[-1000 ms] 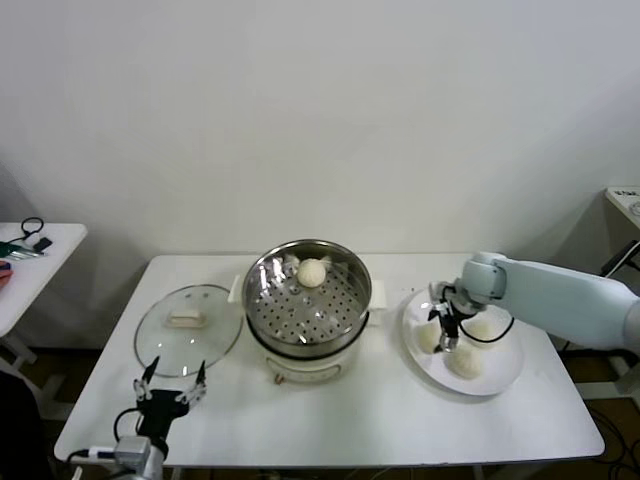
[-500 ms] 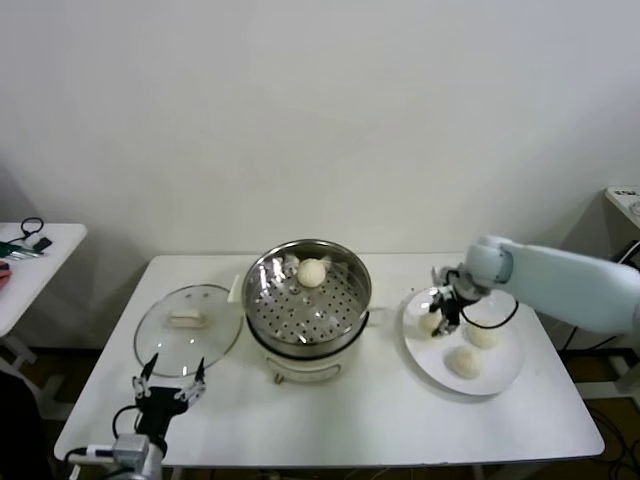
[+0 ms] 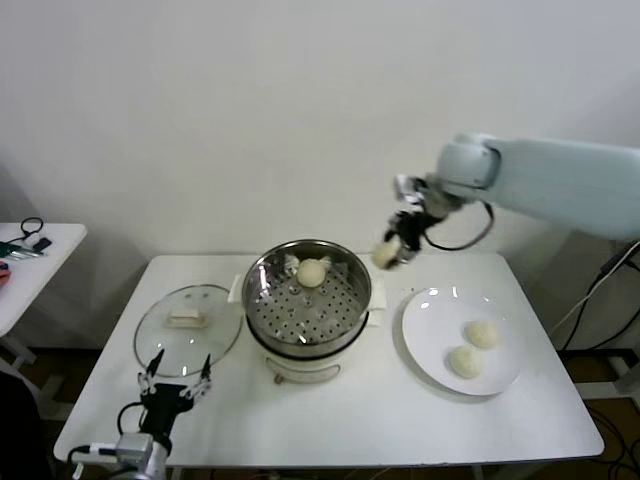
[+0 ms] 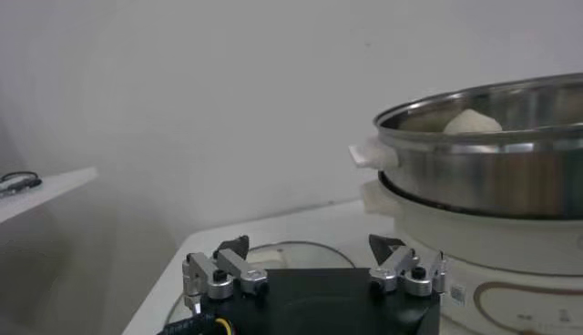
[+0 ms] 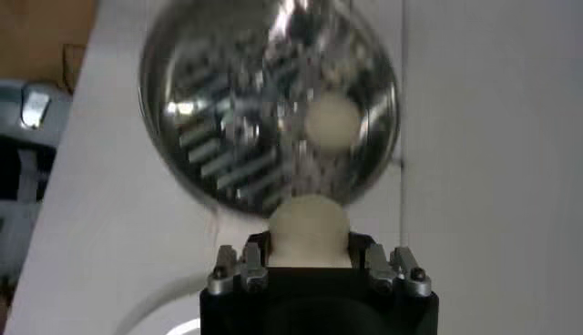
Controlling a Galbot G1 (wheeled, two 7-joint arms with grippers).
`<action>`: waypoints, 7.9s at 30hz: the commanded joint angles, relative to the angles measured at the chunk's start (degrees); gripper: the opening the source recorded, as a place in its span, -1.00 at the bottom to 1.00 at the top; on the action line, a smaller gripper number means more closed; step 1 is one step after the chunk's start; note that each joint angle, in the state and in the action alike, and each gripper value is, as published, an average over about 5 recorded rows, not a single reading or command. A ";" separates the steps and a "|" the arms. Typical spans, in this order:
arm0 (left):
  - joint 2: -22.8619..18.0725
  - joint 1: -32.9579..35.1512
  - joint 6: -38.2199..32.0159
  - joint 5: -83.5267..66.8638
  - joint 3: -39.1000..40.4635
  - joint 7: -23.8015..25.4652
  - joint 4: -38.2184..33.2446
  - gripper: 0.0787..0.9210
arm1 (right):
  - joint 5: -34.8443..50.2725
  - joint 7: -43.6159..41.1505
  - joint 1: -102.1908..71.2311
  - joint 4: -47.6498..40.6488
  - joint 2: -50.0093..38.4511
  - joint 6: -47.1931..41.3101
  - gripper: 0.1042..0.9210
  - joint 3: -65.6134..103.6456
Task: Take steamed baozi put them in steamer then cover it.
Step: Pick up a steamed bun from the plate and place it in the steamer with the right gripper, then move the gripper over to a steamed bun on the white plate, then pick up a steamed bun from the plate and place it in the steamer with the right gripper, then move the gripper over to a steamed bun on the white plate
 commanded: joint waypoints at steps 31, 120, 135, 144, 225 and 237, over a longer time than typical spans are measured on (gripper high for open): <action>-0.62 0.66 0.48 -0.87 -1.70 0.15 -1.86 0.77 | -6.09 9.33 -22.48 -18.69 25.55 -7.87 0.17 5.11; -1.47 0.89 1.23 1.51 -0.94 0.61 -2.31 0.77 | -33.94 -9.04 -22.74 -6.17 -20.74 8.48 0.45 5.03; -1.71 1.28 1.54 2.66 0.39 0.72 -3.89 0.77 | -29.35 -21.89 8.87 -6.69 0.00 40.89 0.45 3.71; -1.68 2.13 1.15 2.39 -0.29 0.64 -4.42 0.77 | -35.45 -16.31 2.05 5.86 11.70 43.88 0.45 6.31; -4.23 3.53 1.30 4.08 -2.04 1.25 -5.13 0.77 | -47.25 -9.87 -47.24 -23.45 -23.71 15.88 0.76 28.41; -4.33 3.37 1.52 4.85 -1.71 1.40 -5.18 0.77 | -47.33 -7.32 -49.78 -27.34 -19.46 15.97 0.76 32.77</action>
